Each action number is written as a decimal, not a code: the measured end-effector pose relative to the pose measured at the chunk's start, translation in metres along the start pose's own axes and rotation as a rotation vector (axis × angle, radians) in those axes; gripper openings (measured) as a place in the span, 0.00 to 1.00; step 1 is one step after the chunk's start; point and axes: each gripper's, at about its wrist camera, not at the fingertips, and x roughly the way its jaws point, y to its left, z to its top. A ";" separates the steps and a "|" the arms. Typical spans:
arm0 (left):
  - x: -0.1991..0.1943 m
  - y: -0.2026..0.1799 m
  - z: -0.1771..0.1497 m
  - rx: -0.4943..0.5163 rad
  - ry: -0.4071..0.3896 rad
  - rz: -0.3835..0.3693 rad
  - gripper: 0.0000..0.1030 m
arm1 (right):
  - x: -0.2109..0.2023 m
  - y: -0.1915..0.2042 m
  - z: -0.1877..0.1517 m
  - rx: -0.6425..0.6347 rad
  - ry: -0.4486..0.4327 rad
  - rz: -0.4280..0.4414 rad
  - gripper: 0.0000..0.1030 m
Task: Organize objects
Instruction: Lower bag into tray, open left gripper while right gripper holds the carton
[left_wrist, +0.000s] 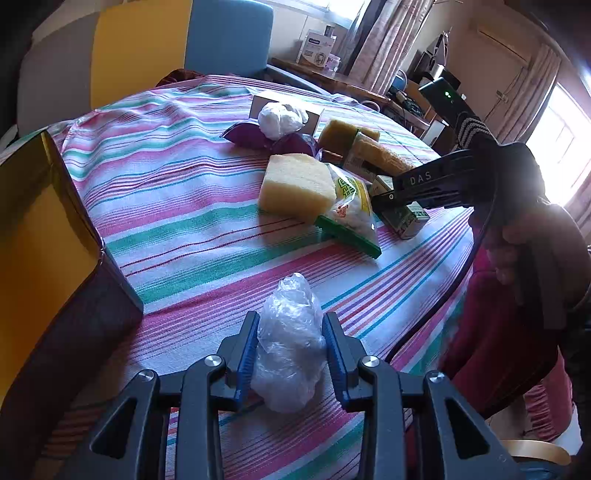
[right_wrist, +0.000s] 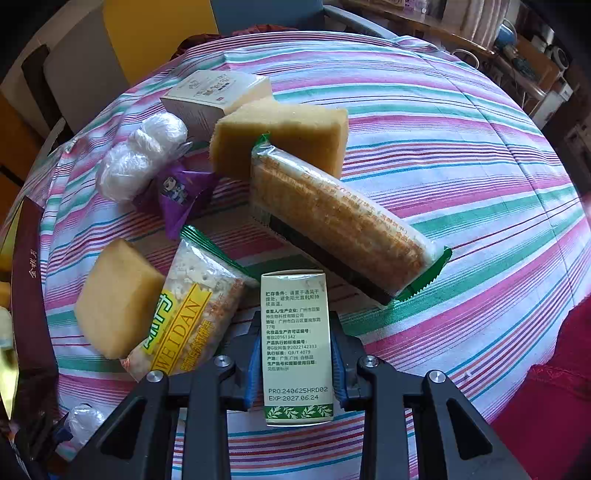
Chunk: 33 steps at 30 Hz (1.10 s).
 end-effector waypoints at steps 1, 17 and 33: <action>0.000 0.000 0.000 -0.002 0.000 0.000 0.34 | 0.000 0.000 0.000 0.000 0.001 0.002 0.32; -0.008 -0.010 -0.003 0.046 -0.026 0.022 0.32 | 0.003 0.015 0.000 -0.061 0.000 -0.037 0.37; -0.075 0.009 0.004 -0.047 -0.167 0.044 0.32 | 0.003 0.034 0.008 -0.129 -0.021 -0.078 0.36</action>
